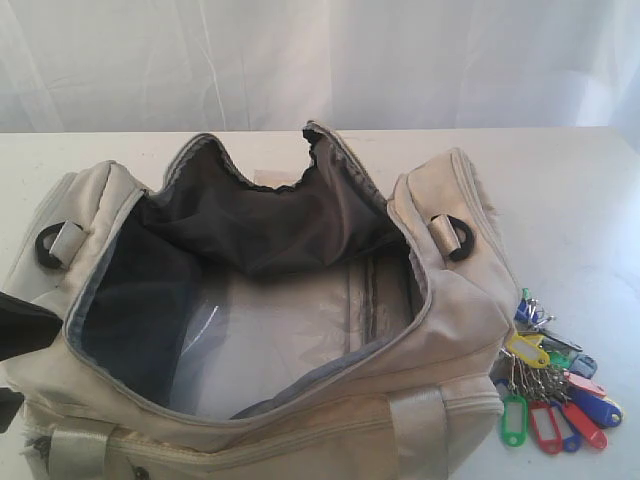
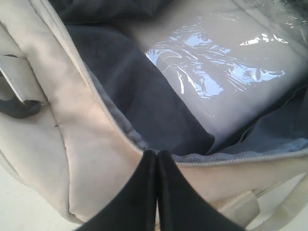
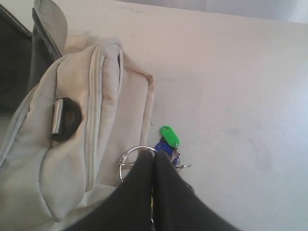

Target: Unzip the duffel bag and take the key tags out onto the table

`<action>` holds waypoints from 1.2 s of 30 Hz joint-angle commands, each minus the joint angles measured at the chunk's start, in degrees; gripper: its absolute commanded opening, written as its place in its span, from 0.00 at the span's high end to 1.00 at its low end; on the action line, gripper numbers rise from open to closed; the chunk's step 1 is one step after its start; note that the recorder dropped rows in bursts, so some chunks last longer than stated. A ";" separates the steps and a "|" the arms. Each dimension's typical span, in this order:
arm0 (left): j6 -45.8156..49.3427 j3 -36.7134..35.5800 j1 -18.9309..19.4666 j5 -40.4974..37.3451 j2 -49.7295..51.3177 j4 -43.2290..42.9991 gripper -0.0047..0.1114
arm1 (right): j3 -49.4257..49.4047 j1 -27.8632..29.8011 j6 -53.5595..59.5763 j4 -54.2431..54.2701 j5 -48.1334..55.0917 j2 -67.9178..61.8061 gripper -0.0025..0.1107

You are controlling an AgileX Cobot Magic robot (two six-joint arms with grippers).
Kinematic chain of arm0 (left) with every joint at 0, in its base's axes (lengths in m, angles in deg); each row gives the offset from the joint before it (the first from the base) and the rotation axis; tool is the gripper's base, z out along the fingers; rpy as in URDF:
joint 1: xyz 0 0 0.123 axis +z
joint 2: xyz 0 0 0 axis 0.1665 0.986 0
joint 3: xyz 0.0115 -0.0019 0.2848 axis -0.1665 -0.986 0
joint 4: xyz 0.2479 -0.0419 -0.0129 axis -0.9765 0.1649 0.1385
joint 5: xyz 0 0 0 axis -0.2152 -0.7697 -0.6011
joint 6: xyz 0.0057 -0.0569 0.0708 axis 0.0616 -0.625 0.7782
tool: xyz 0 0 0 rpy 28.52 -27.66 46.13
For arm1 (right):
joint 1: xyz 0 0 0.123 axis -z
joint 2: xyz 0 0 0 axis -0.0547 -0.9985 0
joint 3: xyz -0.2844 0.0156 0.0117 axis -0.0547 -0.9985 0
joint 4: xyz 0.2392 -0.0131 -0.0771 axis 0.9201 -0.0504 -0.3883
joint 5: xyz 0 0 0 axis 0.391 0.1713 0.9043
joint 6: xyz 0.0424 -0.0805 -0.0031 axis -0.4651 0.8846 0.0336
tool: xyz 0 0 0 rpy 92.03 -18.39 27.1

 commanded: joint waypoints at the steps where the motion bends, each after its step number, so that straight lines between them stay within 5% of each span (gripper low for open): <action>1: 0.24 -0.05 -0.71 -0.40 -1.86 0.37 0.96 | -0.31 0.06 -0.31 0.29 0.10 0.27 0.98; 9: 0.39 -0.05 2.02 -0.40 -11.59 0.26 0.96 | -0.31 0.06 -0.31 0.29 0.10 0.27 0.98; 20: 1.89 -6.27 13.45 4.40 -33.17 -0.85 0.96 | -0.31 0.06 -0.31 0.29 -0.02 0.27 0.98; 31: -6.02 -24.92 13.97 25.31 -45.73 1.17 0.96 | -0.31 0.06 -0.31 0.19 0.27 0.54 0.98; 36: -12.65 -30.87 13.97 27.11 -45.73 1.55 0.96 | -0.31 0.06 -0.31 0.19 0.17 0.54 0.98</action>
